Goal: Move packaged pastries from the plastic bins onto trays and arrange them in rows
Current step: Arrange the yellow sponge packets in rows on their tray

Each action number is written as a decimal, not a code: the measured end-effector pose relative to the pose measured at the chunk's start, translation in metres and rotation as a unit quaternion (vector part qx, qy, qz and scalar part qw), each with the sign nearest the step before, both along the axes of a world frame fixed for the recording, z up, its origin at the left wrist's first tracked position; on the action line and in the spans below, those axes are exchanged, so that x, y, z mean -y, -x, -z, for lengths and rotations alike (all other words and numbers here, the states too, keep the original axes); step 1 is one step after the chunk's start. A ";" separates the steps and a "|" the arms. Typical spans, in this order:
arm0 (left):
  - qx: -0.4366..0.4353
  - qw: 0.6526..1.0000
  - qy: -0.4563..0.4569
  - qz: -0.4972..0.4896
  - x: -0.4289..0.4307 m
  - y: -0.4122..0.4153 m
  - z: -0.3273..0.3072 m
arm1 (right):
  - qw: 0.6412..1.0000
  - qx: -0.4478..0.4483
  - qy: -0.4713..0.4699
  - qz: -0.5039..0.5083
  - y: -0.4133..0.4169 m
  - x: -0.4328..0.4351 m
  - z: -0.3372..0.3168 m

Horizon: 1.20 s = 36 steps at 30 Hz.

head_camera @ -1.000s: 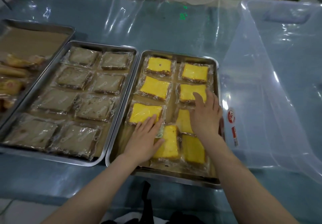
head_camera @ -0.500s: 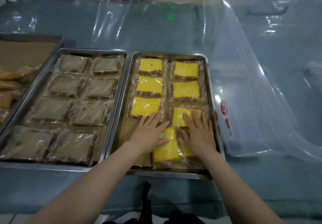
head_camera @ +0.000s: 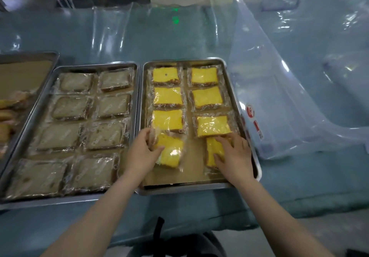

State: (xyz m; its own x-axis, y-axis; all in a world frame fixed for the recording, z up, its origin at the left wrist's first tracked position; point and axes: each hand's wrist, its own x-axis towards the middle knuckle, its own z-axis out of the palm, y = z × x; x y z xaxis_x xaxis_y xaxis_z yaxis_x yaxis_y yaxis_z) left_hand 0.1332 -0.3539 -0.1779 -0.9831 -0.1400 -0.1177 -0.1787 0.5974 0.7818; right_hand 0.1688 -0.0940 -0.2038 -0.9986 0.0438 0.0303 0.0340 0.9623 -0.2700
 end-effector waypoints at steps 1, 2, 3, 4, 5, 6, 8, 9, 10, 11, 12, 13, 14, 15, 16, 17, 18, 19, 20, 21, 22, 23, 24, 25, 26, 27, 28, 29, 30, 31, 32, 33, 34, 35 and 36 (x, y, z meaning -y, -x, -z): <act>-0.047 0.998 0.043 -0.008 0.004 -0.002 -0.003 | 1.000 0.017 0.008 0.008 -0.002 0.002 0.000; -0.098 0.992 0.085 -0.003 0.007 -0.005 -0.005 | 0.999 0.036 0.017 0.016 -0.002 0.005 0.001; -0.149 0.982 0.112 0.021 0.009 -0.008 -0.009 | 0.998 0.048 0.025 0.021 -0.003 0.008 0.002; -0.198 0.969 0.129 0.065 0.010 -0.011 -0.012 | 0.998 0.053 0.030 0.025 -0.005 0.011 0.003; -0.244 0.951 0.145 0.119 0.009 -0.015 -0.014 | 0.998 0.056 0.031 0.028 -0.007 0.013 0.004; -0.273 0.932 0.167 0.171 0.008 -0.019 -0.015 | 0.997 0.060 0.029 0.028 -0.009 0.015 0.003; -0.278 0.901 0.212 0.256 0.006 -0.027 -0.010 | 0.997 0.073 0.024 0.028 -0.010 0.015 0.002; -0.247 0.895 0.225 0.294 0.007 -0.031 -0.004 | 0.996 0.081 0.022 0.029 -0.010 0.015 0.001; -0.193 0.896 0.234 0.324 0.009 -0.036 0.003 | 0.996 0.088 0.016 0.031 -0.010 0.015 0.000; -0.133 0.900 0.237 0.342 0.012 -0.042 0.011 | 0.995 0.093 0.011 0.033 -0.012 0.015 -0.001; -0.080 0.904 0.235 0.349 0.015 -0.047 0.018 | 0.995 0.096 0.008 0.034 -0.014 0.015 -0.001; -0.046 0.906 0.235 0.348 0.018 -0.049 0.024 | 0.995 0.098 0.008 0.036 -0.016 0.016 -0.002; -0.026 0.904 0.243 0.350 0.019 -0.048 0.026 | 0.994 0.101 0.009 0.038 -0.019 0.016 -0.003; -0.017 0.898 0.255 0.359 0.020 -0.045 0.028 | 0.993 0.106 0.008 0.041 -0.022 0.017 -0.005; -0.014 0.889 0.267 0.373 0.020 -0.042 0.028 | 0.993 0.111 0.000 0.042 -0.024 0.018 -0.005; -0.016 0.881 0.274 0.386 0.019 -0.040 0.028 | 0.993 0.113 -0.010 0.043 -0.026 0.019 -0.005; -0.018 0.877 0.276 0.392 0.019 -0.038 0.029 | 0.992 0.115 -0.014 0.044 -0.028 0.020 -0.006; -0.022 0.878 0.278 0.390 0.019 -0.037 0.030 | 0.991 0.121 -0.005 0.051 -0.029 0.021 -0.007; -0.027 0.884 0.276 0.377 0.019 -0.037 0.032 | 0.989 0.133 0.012 0.060 -0.029 0.023 -0.008; -0.030 0.898 0.265 0.350 0.019 -0.038 0.034 | 0.987 0.149 0.026 0.064 -0.030 0.025 -0.009; -0.030 0.916 0.246 0.316 0.017 -0.037 0.036 | 0.984 0.162 0.029 0.062 -0.030 0.027 -0.009; -0.028 0.931 0.226 0.284 0.015 -0.036 0.036 | 0.983 0.169 0.029 0.060 -0.031 0.028 -0.009; -0.026 0.939 0.215 0.266 0.013 -0.034 0.036 | 0.983 0.167 0.034 0.066 -0.031 0.030 -0.009; -0.023 0.942 0.211 0.260 0.011 -0.033 0.037 | 0.984 0.158 0.037 0.077 -0.032 0.031 -0.010; -0.020 0.942 0.207 0.265 0.010 -0.032 0.038 | 0.985 0.142 0.026 0.090 -0.033 0.031 -0.010; -0.018 0.942 0.196 0.274 0.010 -0.032 0.038 | 0.988 0.123 -0.002 0.096 -0.033 0.032 -0.009; -0.013 0.941 0.181 0.285 0.010 -0.033 0.038 | 0.990 0.106 -0.031 0.093 -0.034 0.032 -0.009; -0.011 0.941 0.168 0.295 0.010 -0.035 0.037 | 0.992 0.095 -0.041 0.077 -0.034 0.031 -0.009; -0.015 0.938 0.163 0.305 0.011 -0.038 0.036 | 0.994 0.092 -0.035 0.049 -0.033 0.030 -0.008; -0.020 0.933 0.172 0.315 0.011 -0.040 0.035 | 0.995 0.100 -0.020 0.016 -0.032 0.028 -0.008; -0.020 0.926 0.190 0.326 0.010 -0.041 0.034 | 0.993 0.114 -0.009 -0.012 -0.030 0.027 -0.007; -0.013 0.921 0.206 0.330 0.008 -0.042 0.032 | 0.991 0.128 -0.005 -0.029 -0.030 0.026 -0.007; -0.003 0.919 0.219 0.326 0.006 -0.043 0.031 | 0.990 0.135 -0.006 -0.034 -0.030 0.024 -0.005; 0.004 0.921 0.227 0.316 0.005 -0.042 0.030 | 0.990 0.136 -0.009 -0.029 -0.030 0.024 -0.004; 0.005 0.924 0.234 0.301 0.003 -0.042 0.030 | 0.991 0.134 -0.013 -0.016 -0.031 0.024 -0.004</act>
State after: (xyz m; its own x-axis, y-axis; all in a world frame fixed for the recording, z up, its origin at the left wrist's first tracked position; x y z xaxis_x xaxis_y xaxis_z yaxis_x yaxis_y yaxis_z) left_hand 0.1750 -0.3568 -0.2074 -0.8983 0.3946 -0.1931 0.2902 0.8631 0.4134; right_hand 0.2002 -0.1179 -0.2001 -0.9720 0.0142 -0.2346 0.0698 0.9705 -0.2309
